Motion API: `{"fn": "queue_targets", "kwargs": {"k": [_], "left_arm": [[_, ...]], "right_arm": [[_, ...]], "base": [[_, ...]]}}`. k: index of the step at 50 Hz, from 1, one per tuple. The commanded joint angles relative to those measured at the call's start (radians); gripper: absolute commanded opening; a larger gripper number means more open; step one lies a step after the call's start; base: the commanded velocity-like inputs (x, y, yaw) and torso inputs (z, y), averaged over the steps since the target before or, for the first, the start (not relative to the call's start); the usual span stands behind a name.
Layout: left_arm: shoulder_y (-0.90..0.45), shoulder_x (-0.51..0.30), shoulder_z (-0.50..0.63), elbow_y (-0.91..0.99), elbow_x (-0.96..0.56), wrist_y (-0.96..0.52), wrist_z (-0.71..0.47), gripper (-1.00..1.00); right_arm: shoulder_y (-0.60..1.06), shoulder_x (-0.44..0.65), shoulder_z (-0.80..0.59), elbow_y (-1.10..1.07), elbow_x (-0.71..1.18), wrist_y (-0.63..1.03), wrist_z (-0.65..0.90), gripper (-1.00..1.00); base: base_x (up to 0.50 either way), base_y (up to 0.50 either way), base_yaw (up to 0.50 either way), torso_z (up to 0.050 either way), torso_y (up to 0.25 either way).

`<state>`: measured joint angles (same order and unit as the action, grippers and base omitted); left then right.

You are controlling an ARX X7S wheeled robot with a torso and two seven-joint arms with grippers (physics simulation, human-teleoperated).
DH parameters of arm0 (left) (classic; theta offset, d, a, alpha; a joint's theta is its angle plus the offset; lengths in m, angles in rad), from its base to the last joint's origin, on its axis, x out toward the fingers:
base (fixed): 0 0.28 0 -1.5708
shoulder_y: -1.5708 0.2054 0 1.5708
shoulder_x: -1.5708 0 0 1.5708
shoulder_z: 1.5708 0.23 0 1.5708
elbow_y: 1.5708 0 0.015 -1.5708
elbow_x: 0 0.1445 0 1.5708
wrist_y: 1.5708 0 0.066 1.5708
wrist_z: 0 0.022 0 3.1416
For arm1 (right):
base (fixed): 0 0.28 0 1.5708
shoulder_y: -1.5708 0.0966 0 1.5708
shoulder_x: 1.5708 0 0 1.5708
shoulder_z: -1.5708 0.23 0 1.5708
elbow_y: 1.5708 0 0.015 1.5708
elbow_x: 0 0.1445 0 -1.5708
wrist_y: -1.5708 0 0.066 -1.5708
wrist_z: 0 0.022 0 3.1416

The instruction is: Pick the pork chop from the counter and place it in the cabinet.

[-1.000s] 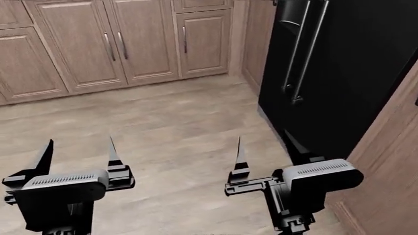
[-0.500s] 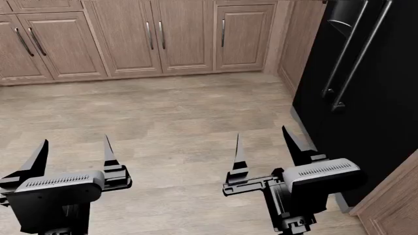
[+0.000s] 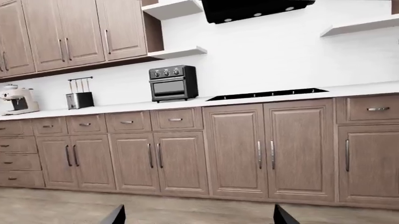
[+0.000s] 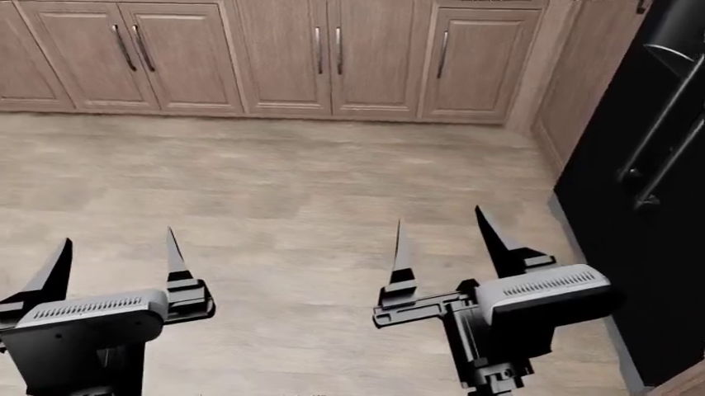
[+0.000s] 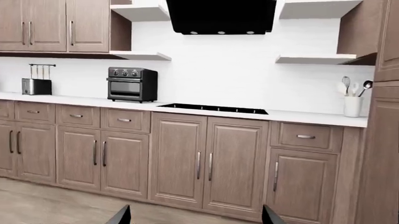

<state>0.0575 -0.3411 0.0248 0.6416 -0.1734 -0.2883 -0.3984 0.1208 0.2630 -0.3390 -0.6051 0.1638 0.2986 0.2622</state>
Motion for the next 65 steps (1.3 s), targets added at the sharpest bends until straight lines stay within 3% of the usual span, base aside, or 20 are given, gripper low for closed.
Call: {"fn": "queue_targets", "kwargs": {"k": [1, 12, 20, 40, 48, 59, 65], "left_arm": [[0.001, -0.005, -0.005, -0.019, -0.004, 0.010, -0.001, 1.00], [0.009, -0.001, -0.011, -0.044, -0.012, 0.033, -0.004, 1.00], [-0.006, 0.003, 0.059, 0.030, 0.057, -0.055, -0.040, 1.00], [0.015, 0.030, 0.154, 0.012, 0.118, -0.016, -0.065, 1.00], [0.035, 0.009, 0.097, -0.003, 0.071, 0.025, -0.055, 1.00], [-0.126, 0.029, 0.142, -0.160, 0.023, 0.040, 0.014, 1.00], [-0.097, 0.004, 0.100, -0.167, 0.013, 0.043, 0.006, 1.00]], "right_arm": [[-0.001, 0.001, -0.012, 0.015, -0.002, -0.010, 0.005, 1.00], [-0.007, 0.005, -0.015, 0.021, 0.002, -0.019, 0.009, 1.00], [-0.030, 0.030, 0.024, 0.043, 0.064, -0.084, -0.028, 1.00], [-0.115, 0.081, 0.071, 0.040, 0.085, -0.157, -0.032, 1.00], [-0.108, 0.064, 0.040, 0.021, 0.050, -0.129, -0.004, 1.00], [-0.034, 0.051, 0.072, 0.091, 0.045, -0.088, 0.029, 1.00], [0.002, 0.014, 0.035, 0.167, 0.045, -0.119, 0.012, 1.00]], "base": [[0.00, 0.00, 0.50, 0.000, 0.000], [0.00, 0.00, 0.50, 0.000, 0.000], [0.00, 0.00, 0.50, 0.000, 0.000], [0.00, 0.00, 0.50, 0.000, 0.000], [0.00, 0.00, 0.50, 0.000, 0.000], [0.00, 0.00, 0.50, 0.000, 0.000], [0.00, 0.00, 0.50, 0.000, 0.000]]}}
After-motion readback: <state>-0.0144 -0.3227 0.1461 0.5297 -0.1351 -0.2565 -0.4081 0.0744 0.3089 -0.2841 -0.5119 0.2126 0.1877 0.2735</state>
